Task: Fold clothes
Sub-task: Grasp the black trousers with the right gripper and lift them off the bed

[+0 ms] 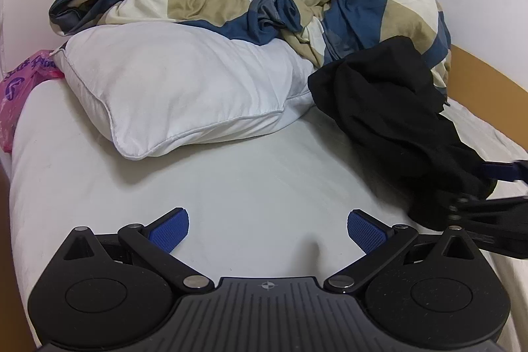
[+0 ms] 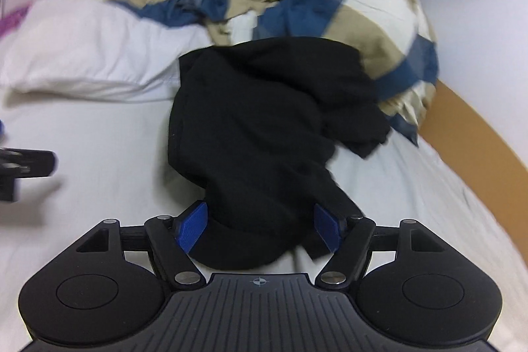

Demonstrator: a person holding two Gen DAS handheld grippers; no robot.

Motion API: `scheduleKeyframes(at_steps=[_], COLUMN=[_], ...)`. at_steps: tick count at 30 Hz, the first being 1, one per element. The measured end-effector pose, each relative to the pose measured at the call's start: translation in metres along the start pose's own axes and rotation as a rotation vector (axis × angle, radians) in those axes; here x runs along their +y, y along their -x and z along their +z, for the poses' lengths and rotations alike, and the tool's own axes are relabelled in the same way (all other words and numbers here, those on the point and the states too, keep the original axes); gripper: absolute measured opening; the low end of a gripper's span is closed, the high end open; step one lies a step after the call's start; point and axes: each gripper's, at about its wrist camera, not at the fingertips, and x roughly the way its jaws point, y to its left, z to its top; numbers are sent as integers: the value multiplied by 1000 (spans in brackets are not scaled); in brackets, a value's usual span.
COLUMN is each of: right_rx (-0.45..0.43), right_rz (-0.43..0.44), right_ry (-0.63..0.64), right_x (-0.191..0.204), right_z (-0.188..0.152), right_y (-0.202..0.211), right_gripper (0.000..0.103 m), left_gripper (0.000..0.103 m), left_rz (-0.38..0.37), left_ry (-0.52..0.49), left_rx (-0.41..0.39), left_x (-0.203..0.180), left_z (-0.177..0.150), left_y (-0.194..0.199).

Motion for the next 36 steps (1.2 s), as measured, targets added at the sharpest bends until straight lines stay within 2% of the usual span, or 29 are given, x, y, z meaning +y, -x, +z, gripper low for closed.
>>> scheduleKeyframes(at_steps=[1,2,4,5,6,8,10,14,16,17,19,21,23,25,27,29,31,32,35,36], right_rx=[14,33,57,54,35,-15,0,31,9,-3,-27,-51,-75,-144,-217,-275,-333,-335,-226,-181], right_rz=[-25,-49,-89,-96,-121,-204,-282,-466,-390,-348,-263,-178,-93,-40,20,-6,-36,-63,-67,-79], right_ry=[8,-1,-85,-136,-170,-192,-175,-45,-72,-87,-118,-148,-178,-130,-87,-70,-54,-55,-36,-43], right_x=[7,4,-7,-14,-20,-30,-47,-61,-63,-64,-66,-67,-69,-49,-30,-13,5,12,9,7], right_z=[0,2,2,2,1,0,-5,-29,-38,-43,-52,-62,-71,-66,-58,-42,-26,-20,-4,1], right_y=[-11,-22,-29,-30,-26,-14,-2,16,20,22,26,30,34,32,32,35,38,33,-5,-20], right_gripper=[64,49,37,23,17,15,15,15,18,22,35,53,57,62,81,88,89,90,87,78], left_gripper=[102,102,102,102,102,102,102,102,102,102,102,102,102,102,102,102,102,102,102,102], left_rz=[-3,-9,2,6,6,-17,-35,-70,-69,-62,-51,-46,-43,-43,-59,-67,-73,-71,-29,-27], left_ry=[-13,-33,-69,-66,-60,-23,-2,3,-17,-29,-43,-48,-51,-56,-50,-22,-5,-10,-47,-64], left_rx=[-3,-4,4,8,12,16,8,-4,-10,-8,4,22,23,19,3,3,8,7,43,32], left_x=[0,-2,-5,-3,-2,2,2,0,-3,-5,-7,-7,-6,-5,-2,2,5,6,5,4], left_z=[-1,-1,-2,-1,-1,0,-1,-3,-5,-6,-9,-9,-8,-5,-1,0,0,0,-3,-4], left_y=[-1,-3,-7,-9,-10,-7,-2,8,9,7,2,-3,-5,-5,-1,0,-2,-6,-19,-19])
